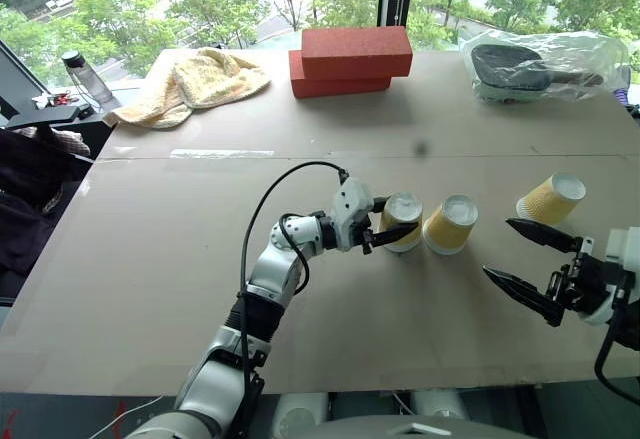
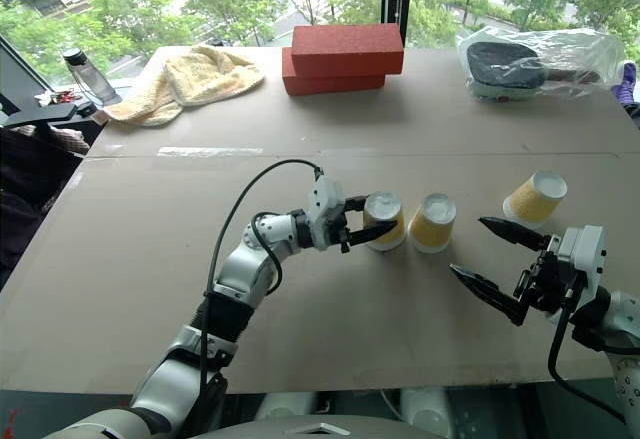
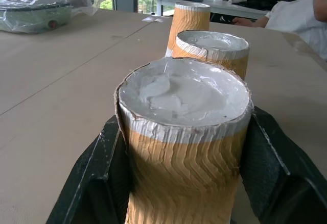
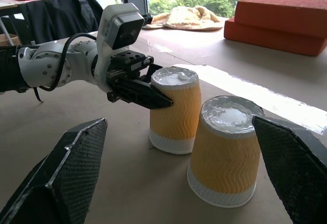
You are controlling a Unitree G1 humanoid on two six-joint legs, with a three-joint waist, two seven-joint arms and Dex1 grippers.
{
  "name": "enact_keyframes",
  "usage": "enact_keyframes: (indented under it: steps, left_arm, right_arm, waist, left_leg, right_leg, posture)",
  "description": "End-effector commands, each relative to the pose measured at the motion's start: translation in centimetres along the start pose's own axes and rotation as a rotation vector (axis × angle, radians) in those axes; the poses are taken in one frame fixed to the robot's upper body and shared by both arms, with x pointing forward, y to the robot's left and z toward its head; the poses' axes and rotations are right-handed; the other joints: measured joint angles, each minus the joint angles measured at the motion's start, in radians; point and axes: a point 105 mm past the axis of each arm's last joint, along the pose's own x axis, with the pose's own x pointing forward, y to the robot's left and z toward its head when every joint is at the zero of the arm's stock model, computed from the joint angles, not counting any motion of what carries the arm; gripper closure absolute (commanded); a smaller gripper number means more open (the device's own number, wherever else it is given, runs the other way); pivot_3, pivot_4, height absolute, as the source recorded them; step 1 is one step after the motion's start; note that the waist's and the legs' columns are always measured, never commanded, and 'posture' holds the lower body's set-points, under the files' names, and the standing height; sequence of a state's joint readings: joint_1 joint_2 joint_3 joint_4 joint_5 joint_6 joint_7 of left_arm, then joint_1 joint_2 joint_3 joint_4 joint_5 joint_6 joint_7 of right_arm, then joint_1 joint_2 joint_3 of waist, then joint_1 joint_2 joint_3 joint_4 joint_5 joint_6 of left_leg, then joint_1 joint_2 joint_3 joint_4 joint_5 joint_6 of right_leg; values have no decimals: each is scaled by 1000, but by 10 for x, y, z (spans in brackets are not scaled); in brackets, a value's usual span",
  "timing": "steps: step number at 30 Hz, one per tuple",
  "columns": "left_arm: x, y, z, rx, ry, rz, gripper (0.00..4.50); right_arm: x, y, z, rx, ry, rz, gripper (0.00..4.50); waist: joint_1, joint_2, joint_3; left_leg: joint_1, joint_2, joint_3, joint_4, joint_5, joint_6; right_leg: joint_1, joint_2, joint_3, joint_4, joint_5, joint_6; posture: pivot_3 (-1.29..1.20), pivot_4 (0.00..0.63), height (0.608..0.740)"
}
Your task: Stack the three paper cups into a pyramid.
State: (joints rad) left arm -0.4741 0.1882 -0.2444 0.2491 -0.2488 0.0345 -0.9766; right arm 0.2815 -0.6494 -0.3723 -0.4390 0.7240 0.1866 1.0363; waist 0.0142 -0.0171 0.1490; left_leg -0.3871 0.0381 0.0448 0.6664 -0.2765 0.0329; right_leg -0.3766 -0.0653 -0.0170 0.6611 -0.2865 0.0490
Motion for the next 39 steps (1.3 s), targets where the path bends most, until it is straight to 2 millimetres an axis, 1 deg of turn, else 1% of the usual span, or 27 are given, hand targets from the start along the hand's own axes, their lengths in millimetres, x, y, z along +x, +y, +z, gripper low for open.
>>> enact_keyframes:
  steps: [1, 4, 6, 8, 9, 11, 13, 14, 15, 16, 17, 19, 21, 22, 24, 25, 27, 29, 31, 35, 37, 39]
  left_arm:
    - [5, -3, 13, 29, -54, -19, 52]
    - [6, -6, 17, 38, -81, -28, 52]
    - [5, -7, 26, 49, -124, -31, 52]
    - [2, -5, 42, 75, -182, -21, 52]
    - [2, -4, 47, 82, -199, -17, 52]
    - [-1, -3, 64, 131, -213, -20, 52]
    - [-4, 4, 108, 186, -275, -11, 52]
    - [-7, 6, 126, 212, -286, -12, 52]
    - [-11, 7, 139, 232, -288, -11, 52]
    - [-17, 10, 149, 246, -272, -6, 52]
    - [-22, 13, 153, 253, -247, 2, 52]
    - [-39, 21, 151, 252, -123, 29, 52]
    - [-63, 23, 138, 258, 54, 31, 52]
    - [-79, 22, 134, 246, 128, 24, 52]
    - [-109, 21, 135, 204, 228, 30, 52]
    - [-121, 20, 137, 183, 265, 36, 52]
    - [-139, 9, 137, 144, 344, 2, 52]
    - [-145, -2, 139, 116, 365, -22, 52]
    - [-145, -9, 143, 104, 358, -22, 52]
    - [-143, -14, 145, 96, 331, 7, 52]
    - [-144, -14, 144, 100, 336, 20, 52]
    - [-145, -17, 144, 95, 331, 21, 52]
  right_arm:
    - [-3, 0, 11, -50, -21, -13, 0]
    - [-6, 0, 11, -52, -18, -23, 0]
    - [-8, 1, 9, -47, -15, -32, 0]
    - [-10, 2, 8, -40, -14, -45, 0]
    - [-11, 2, 8, -37, -15, -49, 0]
    - [-15, 1, 5, -22, -21, -73, 0]
    - [-23, -5, 4, 31, -66, -139, 0]
    - [-26, -8, 3, 47, -79, -167, 0]
    - [-29, -11, 1, 51, -81, -191, 0]
    - [-33, -19, -4, 25, -55, -244, 0]
    - [-36, -27, -9, -5, -27, -299, 0]
    - [-45, -50, -20, -59, 37, -448, 0]
    - [-52, -71, -25, -103, 66, -582, 0]
    - [-54, -78, -26, -102, 55, -628, 0]
    - [-55, -89, -27, -103, 32, -686, 0]
    - [-56, -94, -28, -102, 29, -711, 0]
    - [-58, -106, -30, -109, 30, -766, 0]
    - [-57, -115, -30, -89, 14, -791, 0]
    - [-53, -124, -29, -71, -4, -798, 0]
    - [-46, -140, -31, -10, -43, -834, 0]
    - [-44, -144, -31, 27, -66, -836, 0]
    - [-39, -151, -32, 28, -62, -825, 0]
  waist:
    - [0, 0, 0]
    - [0, 0, 0]
    - [0, 0, 0]
    - [0, 0, 0]
    - [0, 0, 0]
    - [0, 0, 0]
    - [0, 0, 0]
    - [1, 0, 0]
    - [1, 0, 0]
    - [0, 1, 0]
    - [-1, 2, -1]
    - [-7, 5, -2]
    - [-15, 5, -2]
    - [-26, 4, 0]
    - [-28, 4, 1]
    - [-27, 4, 2]
    - [-26, 4, 3]
    - [-25, 4, 3]
    - [-18, 4, 3]
    - [-18, 4, 3]
    - [-20, 4, 3]
    - [-24, 4, 3]
  left_leg:
    - [0, 0, 0, 0, 0, 0]
    - [0, 0, 0, 0, 0, 0]
    - [0, 0, 0, 0, 0, 0]
    - [0, 0, 0, 0, 0, 0]
    - [0, 1, -1, 0, 0, 0]
    - [0, 1, 0, 0, 0, 0]
    - [0, 1, -1, 0, 0, 0]
    - [-2, 1, -2, 1, 0, 0]
    - [-4, 1, -5, 3, 0, 0]
    - [-5, 1, -7, 3, 0, 0]
    - [-5, 1, -7, 3, 0, 0]
    - [-2, 0, -3, 2, 0, 0]
    - [1, 0, 0, 0, 1, -2]
    - [2, -1, 1, 0, 2, -3]
    - [3, 0, 1, -2, 2, -4]
    - [3, 1, 1, -2, 2, -4]
    - [3, 3, 0, -3, 3, -5]
    - [3, 3, 1, -3, 3, -5]
    - [3, 2, 1, -3, 3, -5]
    - [2, 0, 2, 0, 2, -5]
    - [2, 0, 2, 0, 2, -4]
    - [2, 0, 2, -1, 2, -4]
  right_leg:
    - [0, 0, 0, 0, 0, 0]
    - [0, 0, 0, 0, 0, 0]
    - [0, 0, 0, 0, 0, 0]
    - [0, 0, 0, 0, 0, 0]
    - [0, 0, 0, 0, 0, 0]
    - [0, 0, 0, 0, 0, 0]
    - [0, 0, 1, 0, 0, 0]
    - [0, 0, 1, 0, 0, 0]
    - [0, 0, -1, 1, 0, 0]
    - [0, 0, -2, 0, 0, 0]
    - [0, 0, -2, 0, 0, 0]
    - [0, 0, 0, 0, 0, 0]
    - [0, 0, 2, 0, 0, 0]
    - [0, 1, 3, 1, 0, 0]
    - [-1, 4, 5, 2, 0, 0]
    - [-1, 4, 4, 2, 0, 0]
    - [-1, 5, 3, 2, 0, 0]
    - [-1, 3, 4, 1, 0, 0]
    - [-1, 1, 4, 0, -1, 0]
    - [0, 0, 6, 1, 0, 0]
    - [0, 0, 7, 1, 0, 0]
    - [0, 0, 7, 1, 0, 0]
  posture:
    - [0, 150, 730]
    - [0, 150, 730]
    - [0, 150, 730]
    - [0, 150, 730]
    - [0, 150, 730]
    - [0, 150, 730]
    - [0, 150, 730]
    - [0, 150, 730]
    - [0, 150, 730]
    - [0, 150, 730]
    - [0, 150, 730]
    - [0, 150, 730]
    - [0, 150, 730]
    - [0, 150, 730]
    - [0, 150, 730]
    - [0, 150, 730]
    - [0, 150, 730]
    - [0, 150, 730]
    - [0, 150, 730]
    - [0, 150, 730]
    - [0, 150, 730]
    - [0, 150, 730]
